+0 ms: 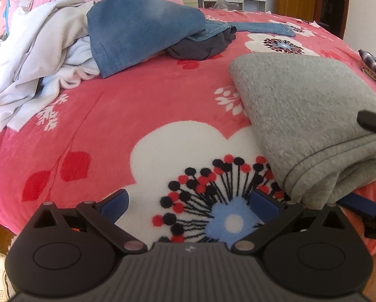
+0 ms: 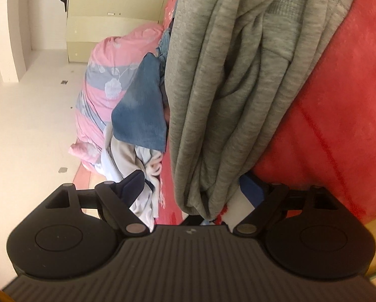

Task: Fold clothes

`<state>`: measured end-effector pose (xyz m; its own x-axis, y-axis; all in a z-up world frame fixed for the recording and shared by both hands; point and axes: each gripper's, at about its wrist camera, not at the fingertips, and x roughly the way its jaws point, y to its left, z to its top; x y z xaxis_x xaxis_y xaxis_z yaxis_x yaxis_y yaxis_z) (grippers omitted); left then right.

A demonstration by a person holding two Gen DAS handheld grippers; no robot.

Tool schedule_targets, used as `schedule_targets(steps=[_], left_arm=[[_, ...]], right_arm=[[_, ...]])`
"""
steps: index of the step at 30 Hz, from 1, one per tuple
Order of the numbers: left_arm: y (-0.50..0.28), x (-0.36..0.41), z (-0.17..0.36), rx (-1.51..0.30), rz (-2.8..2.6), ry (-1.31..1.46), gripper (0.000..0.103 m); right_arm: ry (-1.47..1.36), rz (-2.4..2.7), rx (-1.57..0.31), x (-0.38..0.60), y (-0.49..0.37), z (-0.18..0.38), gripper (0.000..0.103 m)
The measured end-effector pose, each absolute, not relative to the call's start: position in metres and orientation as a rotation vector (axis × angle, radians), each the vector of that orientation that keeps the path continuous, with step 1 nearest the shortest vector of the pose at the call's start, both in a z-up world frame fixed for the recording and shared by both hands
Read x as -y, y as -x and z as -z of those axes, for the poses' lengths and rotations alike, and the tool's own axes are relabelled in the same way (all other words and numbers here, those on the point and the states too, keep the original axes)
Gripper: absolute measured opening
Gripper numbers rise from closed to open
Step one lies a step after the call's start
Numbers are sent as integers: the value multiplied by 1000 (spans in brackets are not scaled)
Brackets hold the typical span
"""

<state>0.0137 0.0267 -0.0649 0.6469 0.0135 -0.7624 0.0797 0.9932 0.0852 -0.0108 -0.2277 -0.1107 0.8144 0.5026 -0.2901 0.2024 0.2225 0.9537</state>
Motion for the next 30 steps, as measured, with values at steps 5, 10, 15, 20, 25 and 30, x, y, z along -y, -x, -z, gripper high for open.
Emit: schedule_targets(steps=[5,10,15,20,25,30], left_arm=[[-13,-26,68,-864,38,-122,103],[-12,-43,65,-854,98,-23,103],[-19,-92,57,-824,267,331,102],[-33,-117,64,-834,376,550,99],[-44,-121,72,-848,488,708,98],[-71,-118,90,-922,606,906,98]], right_arm=[[-1345,-210,-604,223,7,107,87],[-1366,-195,-575,219,2,105,91],[-1404,-200,-562,220,-1,105,92],[-1410,-225,-595,208,-8,108,92],[-1417,-229,-592,205,-22,112,95],[-1495,-304,-427,216,-14,110,93]])
